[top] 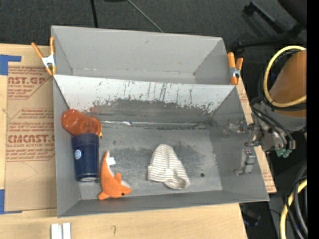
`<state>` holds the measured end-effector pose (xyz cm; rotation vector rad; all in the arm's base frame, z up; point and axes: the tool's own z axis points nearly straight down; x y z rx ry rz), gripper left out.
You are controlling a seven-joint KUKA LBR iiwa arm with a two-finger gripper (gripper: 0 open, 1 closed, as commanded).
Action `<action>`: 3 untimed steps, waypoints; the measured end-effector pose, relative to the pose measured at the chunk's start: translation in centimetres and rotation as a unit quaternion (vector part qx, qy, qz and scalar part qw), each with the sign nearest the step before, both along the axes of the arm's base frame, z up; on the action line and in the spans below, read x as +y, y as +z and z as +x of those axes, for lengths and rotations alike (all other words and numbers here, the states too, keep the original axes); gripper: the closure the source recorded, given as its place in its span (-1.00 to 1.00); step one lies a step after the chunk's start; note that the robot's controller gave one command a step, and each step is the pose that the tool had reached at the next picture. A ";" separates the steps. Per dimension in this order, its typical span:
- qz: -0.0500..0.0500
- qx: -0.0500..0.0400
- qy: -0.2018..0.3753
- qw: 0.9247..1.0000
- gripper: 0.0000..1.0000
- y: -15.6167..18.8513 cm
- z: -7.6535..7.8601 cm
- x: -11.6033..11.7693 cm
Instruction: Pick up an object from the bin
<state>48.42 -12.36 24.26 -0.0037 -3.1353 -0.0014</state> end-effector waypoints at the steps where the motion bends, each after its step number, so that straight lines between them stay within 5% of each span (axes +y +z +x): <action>1: -0.001 -0.004 0.001 1.000 -1.00 0.4 0.2 0.1; 3: -0.001 -0.006 0.048 0.999 -1.00 -11.4 4.1 5.9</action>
Offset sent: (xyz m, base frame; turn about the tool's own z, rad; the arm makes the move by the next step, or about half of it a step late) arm 0.0284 0.0562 -0.0953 -0.0551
